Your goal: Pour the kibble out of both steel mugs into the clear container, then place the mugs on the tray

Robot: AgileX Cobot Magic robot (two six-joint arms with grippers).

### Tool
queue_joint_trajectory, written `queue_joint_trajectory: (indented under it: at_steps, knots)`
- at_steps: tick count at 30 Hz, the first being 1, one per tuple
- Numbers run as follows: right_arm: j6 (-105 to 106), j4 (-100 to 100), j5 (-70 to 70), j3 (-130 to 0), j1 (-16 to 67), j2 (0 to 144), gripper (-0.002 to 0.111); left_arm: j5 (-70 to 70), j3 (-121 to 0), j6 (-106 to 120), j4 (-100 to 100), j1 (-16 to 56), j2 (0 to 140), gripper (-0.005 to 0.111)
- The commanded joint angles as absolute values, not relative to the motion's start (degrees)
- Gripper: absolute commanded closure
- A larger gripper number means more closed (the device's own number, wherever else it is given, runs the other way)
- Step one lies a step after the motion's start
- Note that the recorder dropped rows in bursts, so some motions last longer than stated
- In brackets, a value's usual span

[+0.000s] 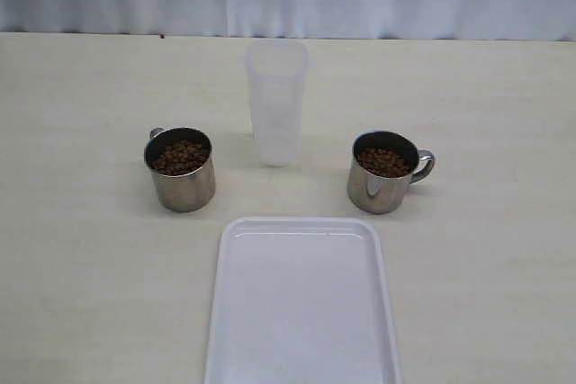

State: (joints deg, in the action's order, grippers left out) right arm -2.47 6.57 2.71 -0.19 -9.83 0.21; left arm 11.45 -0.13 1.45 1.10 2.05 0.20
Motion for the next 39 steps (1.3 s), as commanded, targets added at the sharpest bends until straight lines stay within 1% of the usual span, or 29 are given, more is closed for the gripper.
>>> queue_joint_trajectory:
  at_steps: [1, 5, 11, 12, 14, 16, 20, 23, 24, 26, 27, 28, 30, 31, 32, 33, 34, 35, 36, 38, 39]
  knots:
    - [-2.38, 6.63, -1.39, 0.00, -10.07, 0.00, 0.103, 10.76, 0.00, 1.42, 0.72, 2.35, 0.00, 0.107]
    - [-2.38, 6.63, -6.41, 0.00, -10.07, 0.00, 0.103, 10.76, 0.00, 1.42, 0.72, 2.35, 0.00, 0.107]
    - [-2.38, 6.30, -19.12, 0.00, -10.07, 0.00, 0.103, 10.76, 0.00, 1.42, 0.72, 2.35, 0.00, 0.107]
    - [-6.46, 3.90, -22.56, 0.00, -9.83, 0.00, 0.103, 10.76, 0.00, 1.42, 0.72, 2.35, 0.00, 0.107]
    - [-18.12, 0.92, -22.32, 0.00, -9.83, 0.00, 0.103, 10.76, 0.00, 1.42, 0.72, 2.35, 0.00, 0.107]
    - [-24.20, 0.00, -20.30, 0.00, -9.83, 0.00, 0.103, 10.76, 0.00, 1.42, 0.72, 2.35, 0.00, 0.107]
    - [-24.08, 2.57, -13.64, 0.00, -9.94, 0.25, 0.103, 10.76, 0.00, 1.42, 0.72, 2.35, 0.00, 0.107]
    - [-23.62, 3.67, -16.39, 0.00, -9.94, 9.81, 0.103, 10.76, 0.00, 1.42, 0.72, 2.35, 0.00, 0.107]
    - [-25.26, 7.60, -18.67, 0.00, -9.82, 17.04, 0.103, 10.76, 0.00, 1.42, 0.72, 2.35, 0.00, 0.107]
    - [-29.81, 14.76, -21.81, 0.00, -9.82, 24.37, 0.103, 10.76, 0.00, 1.42, 0.72, 2.35, 0.00, 0.107]
    - [-34.55, 24.04, -26.39, 0.00, -9.82, 32.91, 0.103, 10.76, 0.00, 1.42, 0.72, 2.35, 0.00, 0.107]
    - [-35.71, 28.79, -29.66, 0.00, -9.82, 37.30, 0.103, 10.76, 0.00, 1.42, 0.72, 2.35, 0.00, 0.107]
    - [-36.18, 36.70, -38.62, 0.00, -9.82, 47.71, 0.103, 10.76, 0.00, 1.42, 0.72, 2.35, 0.00, 0.107]
    - [-35.43, 37.31, -43.09, 0.00, -9.82, 53.61, 0.103, 10.76, 0.00, 1.42, 0.72, 2.35, 0.00, 0.107]
    - [-31.47, 37.31, -46.56, 0.00, -9.82, 61.04, 0.100, 10.76, 0.00, 1.42, 0.72, 2.35, 0.00, 0.107]
    - [-28.10, 37.31, -47.99, 0.00, -9.82, 64.95, 0.096, 10.76, 0.00, 1.42, 0.72, 2.35, 0.00, 0.107]
    - [-27.45, 37.80, -52.33, 0.00, -9.82, 71.02, 0.087, 10.76, 0.00, 1.42, 0.72, 2.35, 0.00, 0.107]
    - [-27.45, 39.98, -55.34, -0.34, -9.82, 73.91, 0.082, 10.76, 0.00, 1.42, 0.72, 2.35, 0.00, 0.107]
    - [-27.10, 43.33, -59.11, -1.36, -9.82, 77.36, 0.074, 10.76, 0.00, 1.42, 0.72, 2.35, 0.00, 0.107]
    - [-24.75, 50.38, -64.23, -4.48, -9.82, 84.74, 0.056, 10.76, 0.00, 1.42, 0.72, 2.35, 0.00, 0.107]
    - [-24.70, 52.36, -64.49, -7.21, -9.82, 89.53, 0.042, 10.76, 0.00, 1.42, 0.72, 2.35, 0.00, 0.107]
